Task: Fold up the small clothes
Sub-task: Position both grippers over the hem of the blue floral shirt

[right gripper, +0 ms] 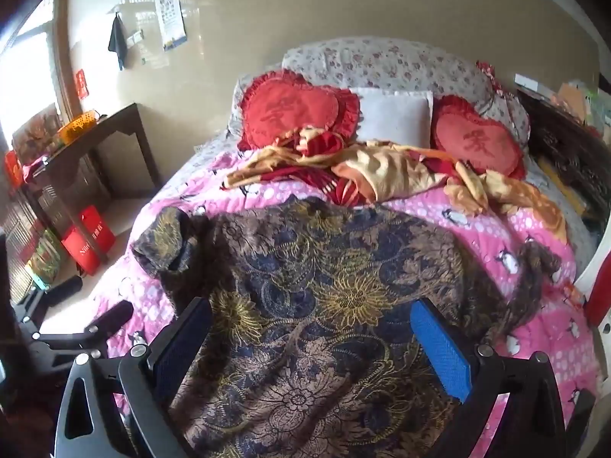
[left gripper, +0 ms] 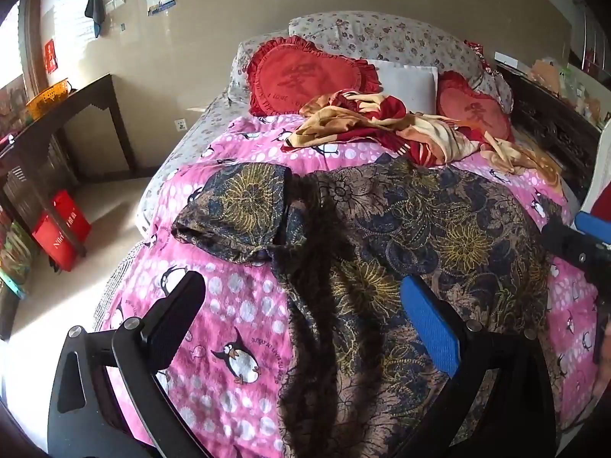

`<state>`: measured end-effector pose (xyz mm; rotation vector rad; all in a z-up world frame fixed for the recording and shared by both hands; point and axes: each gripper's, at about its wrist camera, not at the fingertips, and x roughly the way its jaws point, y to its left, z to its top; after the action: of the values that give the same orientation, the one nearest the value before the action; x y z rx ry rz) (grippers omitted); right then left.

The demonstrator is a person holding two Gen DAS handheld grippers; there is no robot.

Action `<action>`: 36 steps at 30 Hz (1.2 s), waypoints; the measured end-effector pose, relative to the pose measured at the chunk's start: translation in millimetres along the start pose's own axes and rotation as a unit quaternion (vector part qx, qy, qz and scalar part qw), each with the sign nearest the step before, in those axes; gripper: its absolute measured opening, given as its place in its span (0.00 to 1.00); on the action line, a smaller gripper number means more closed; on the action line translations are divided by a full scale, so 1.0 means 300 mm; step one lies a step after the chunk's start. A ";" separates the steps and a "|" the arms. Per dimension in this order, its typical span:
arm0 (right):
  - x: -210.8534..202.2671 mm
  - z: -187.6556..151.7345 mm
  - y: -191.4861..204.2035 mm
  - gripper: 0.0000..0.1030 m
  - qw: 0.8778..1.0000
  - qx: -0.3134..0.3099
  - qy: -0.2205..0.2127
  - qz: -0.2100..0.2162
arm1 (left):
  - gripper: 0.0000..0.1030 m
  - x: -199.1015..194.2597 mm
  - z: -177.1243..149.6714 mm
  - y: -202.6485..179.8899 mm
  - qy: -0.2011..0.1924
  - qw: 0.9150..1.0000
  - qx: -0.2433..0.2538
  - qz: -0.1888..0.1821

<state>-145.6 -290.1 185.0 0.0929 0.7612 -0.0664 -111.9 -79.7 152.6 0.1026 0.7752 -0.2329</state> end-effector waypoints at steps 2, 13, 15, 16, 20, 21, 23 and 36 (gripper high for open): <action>0.043 -0.020 -0.014 1.00 1.000 0.007 0.010 0.000 | 1.00 0.028 0.007 -0.001 0.004 1.000 -0.003 0.001; 0.194 -0.059 -0.040 1.00 0.996 0.048 0.069 0.004 | 1.00 0.144 0.017 -0.022 0.025 1.000 -0.010 -0.008; 0.202 -0.055 -0.036 1.00 0.996 0.050 0.071 0.008 | 1.00 0.159 0.016 -0.023 0.028 1.000 -0.012 -0.007; 0.209 -0.052 -0.034 1.00 0.996 0.050 0.070 0.009 | 1.00 0.167 0.014 -0.023 0.030 0.999 -0.013 -0.005; 0.222 -0.048 -0.032 1.00 0.997 0.044 0.060 0.002 | 1.00 0.194 0.010 -0.021 0.038 0.999 -0.016 -0.003; 0.227 -0.050 -0.031 1.00 0.997 0.042 0.060 -0.001 | 1.00 0.199 0.010 -0.021 0.038 0.999 -0.017 -0.003; 0.236 -0.051 -0.031 1.00 0.997 0.042 0.061 -0.003 | 1.00 0.204 0.009 -0.018 0.038 0.999 -0.018 -0.002; 0.266 -0.068 -0.039 1.00 0.995 0.044 0.080 -0.027 | 1.00 0.219 0.005 -0.043 0.039 0.999 -0.014 -0.006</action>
<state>-103.2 -301.7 114.5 0.1628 0.9205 -0.1461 -68.6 -103.9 107.4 0.0802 0.8560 -0.2302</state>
